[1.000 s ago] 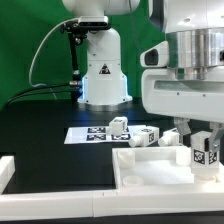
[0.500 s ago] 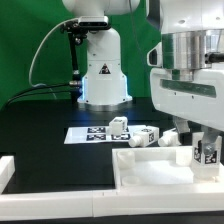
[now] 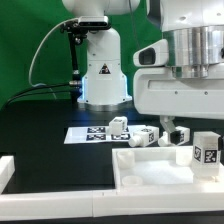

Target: Assemble one leg

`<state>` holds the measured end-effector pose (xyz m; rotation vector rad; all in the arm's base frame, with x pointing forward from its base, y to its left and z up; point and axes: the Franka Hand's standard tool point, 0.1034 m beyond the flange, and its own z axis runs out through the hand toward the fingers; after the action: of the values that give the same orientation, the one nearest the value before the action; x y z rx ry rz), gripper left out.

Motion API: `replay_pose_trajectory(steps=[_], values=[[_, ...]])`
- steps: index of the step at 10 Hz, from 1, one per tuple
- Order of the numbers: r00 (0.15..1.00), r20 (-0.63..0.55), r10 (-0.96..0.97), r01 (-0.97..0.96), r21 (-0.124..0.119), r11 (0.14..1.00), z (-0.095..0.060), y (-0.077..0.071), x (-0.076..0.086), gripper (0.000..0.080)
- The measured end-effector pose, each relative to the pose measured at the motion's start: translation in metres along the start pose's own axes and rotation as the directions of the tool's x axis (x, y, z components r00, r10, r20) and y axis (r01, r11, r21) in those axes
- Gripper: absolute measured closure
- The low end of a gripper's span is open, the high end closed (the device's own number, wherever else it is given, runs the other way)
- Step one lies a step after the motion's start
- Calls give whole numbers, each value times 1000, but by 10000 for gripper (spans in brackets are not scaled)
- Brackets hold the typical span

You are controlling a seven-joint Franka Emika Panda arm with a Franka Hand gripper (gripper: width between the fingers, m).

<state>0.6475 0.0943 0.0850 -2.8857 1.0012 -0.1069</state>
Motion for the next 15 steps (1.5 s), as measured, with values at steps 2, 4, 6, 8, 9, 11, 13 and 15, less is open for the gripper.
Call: replay_pose_trajectory(steps=[2, 4, 6, 8, 9, 11, 13, 15], values=[[987, -3, -159, 159, -10, 987, 0, -2, -1, 150], [873, 6, -488, 488, -39, 872, -2, -16, -13, 150], [767, 6, -642, 641, -50, 766, -2, -13, -10, 150], [797, 2, -604, 604, -51, 796, -1, -13, -10, 278], [796, 3, -605, 605, -52, 795, -1, -12, -10, 278], [874, -4, -486, 485, -50, 873, -1, -13, -10, 516], [927, -11, -374, 373, -50, 926, 0, -11, -7, 515], [981, -20, -190, 189, -44, 981, 0, -8, -4, 515]])
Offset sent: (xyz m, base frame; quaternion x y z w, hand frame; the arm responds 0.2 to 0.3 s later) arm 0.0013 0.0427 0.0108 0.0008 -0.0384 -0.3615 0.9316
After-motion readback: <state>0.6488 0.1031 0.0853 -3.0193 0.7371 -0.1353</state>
